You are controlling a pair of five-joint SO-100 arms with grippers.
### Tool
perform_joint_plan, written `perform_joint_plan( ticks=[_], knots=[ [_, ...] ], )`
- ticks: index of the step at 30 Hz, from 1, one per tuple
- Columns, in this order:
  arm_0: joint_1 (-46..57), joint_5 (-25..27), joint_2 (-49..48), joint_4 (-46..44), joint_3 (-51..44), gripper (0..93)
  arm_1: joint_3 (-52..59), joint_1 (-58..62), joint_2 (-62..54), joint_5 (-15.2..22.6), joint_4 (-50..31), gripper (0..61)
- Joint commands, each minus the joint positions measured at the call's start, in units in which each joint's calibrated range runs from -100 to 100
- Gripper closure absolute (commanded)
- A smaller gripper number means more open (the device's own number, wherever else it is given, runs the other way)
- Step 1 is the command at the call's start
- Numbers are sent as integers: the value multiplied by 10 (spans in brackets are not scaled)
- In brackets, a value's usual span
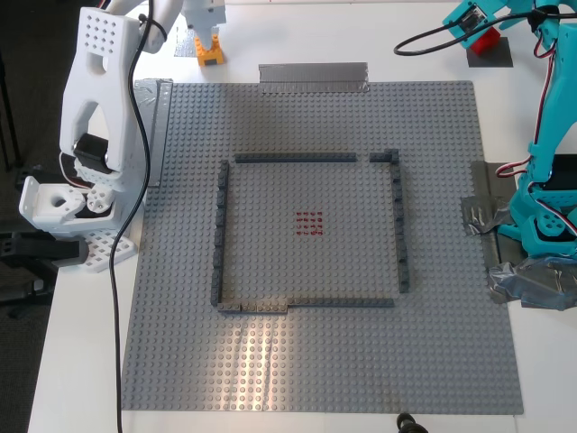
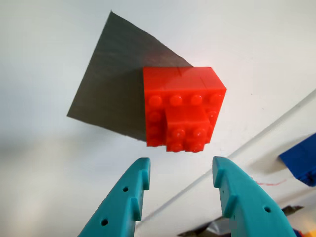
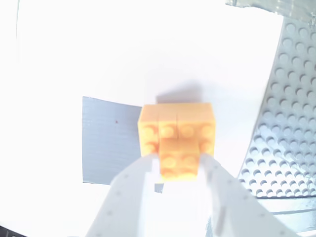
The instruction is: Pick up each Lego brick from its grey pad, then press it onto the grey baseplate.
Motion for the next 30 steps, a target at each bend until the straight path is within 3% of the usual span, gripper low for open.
perform_joint_plan(
  ticks=[1,5,10,22,30],
  knots=[
    [-4,3,-5,-6,-5,783,-35,8,-111,-5,18,612],
    [-15,0,-5,-5,-4,783,67,13,-208,-12,5,612],
    [-29,-1,-6,-4,-10,784,159,49,-284,-48,23,612],
    [-23,-1,-5,0,-7,784,507,176,-530,-97,-20,612],
    [-22,-1,-8,2,-3,784,621,319,-637,-131,-8,612]
  ],
)
